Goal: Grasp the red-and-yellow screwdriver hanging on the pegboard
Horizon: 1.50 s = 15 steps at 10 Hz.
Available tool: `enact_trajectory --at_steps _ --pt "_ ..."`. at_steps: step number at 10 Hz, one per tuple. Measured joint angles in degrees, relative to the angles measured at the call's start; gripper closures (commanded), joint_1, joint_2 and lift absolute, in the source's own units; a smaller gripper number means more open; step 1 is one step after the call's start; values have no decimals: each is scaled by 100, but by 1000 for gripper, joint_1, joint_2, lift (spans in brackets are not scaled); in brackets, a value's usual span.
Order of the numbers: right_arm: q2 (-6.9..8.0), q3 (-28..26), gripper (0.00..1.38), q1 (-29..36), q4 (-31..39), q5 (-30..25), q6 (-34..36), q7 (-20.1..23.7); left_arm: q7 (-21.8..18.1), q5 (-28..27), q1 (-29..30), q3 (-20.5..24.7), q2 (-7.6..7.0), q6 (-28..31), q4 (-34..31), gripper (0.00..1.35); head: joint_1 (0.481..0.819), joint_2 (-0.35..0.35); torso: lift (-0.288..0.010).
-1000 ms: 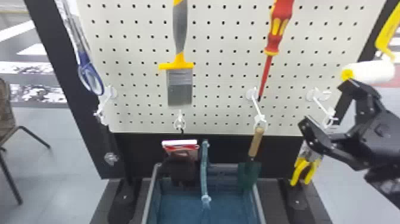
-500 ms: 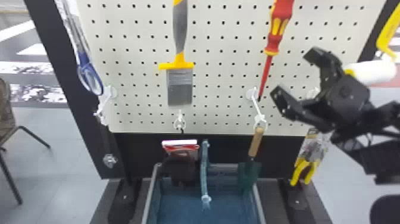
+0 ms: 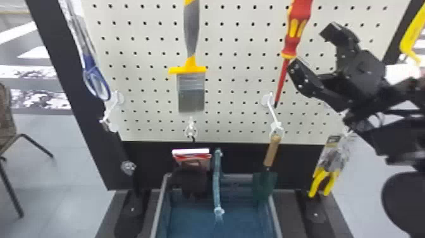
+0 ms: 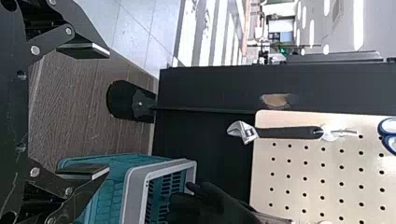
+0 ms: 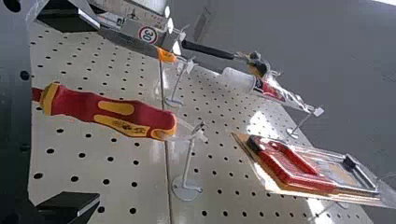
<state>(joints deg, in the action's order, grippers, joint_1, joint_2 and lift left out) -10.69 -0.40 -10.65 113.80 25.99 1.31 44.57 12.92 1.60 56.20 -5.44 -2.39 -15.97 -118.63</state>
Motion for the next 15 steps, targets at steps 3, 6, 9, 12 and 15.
enact_trajectory --at_steps 3,6,9,12,15 --pt "-150 507 13 -589 -862 826 -218 6 0 7 -86 -54 -40 59 1 404 549 0 -100" --pt "-187 718 13 -855 -831 1103 -299 -39 0 7 -116 -69 -40 84 13 404 549 0 -100" --pt "-174 834 291 -866 -812 1143 -349 -185 0 7 -117 -73 -41 102 12 404 549 0 -100" --pt "-149 847 941 -796 -874 1235 -368 -274 0 8 -117 -71 -42 99 10 404 549 0 -100" --pt "-134 849 1286 -749 -836 1227 -364 -352 0 22 -116 -63 -53 102 11 406 549 0 -100"
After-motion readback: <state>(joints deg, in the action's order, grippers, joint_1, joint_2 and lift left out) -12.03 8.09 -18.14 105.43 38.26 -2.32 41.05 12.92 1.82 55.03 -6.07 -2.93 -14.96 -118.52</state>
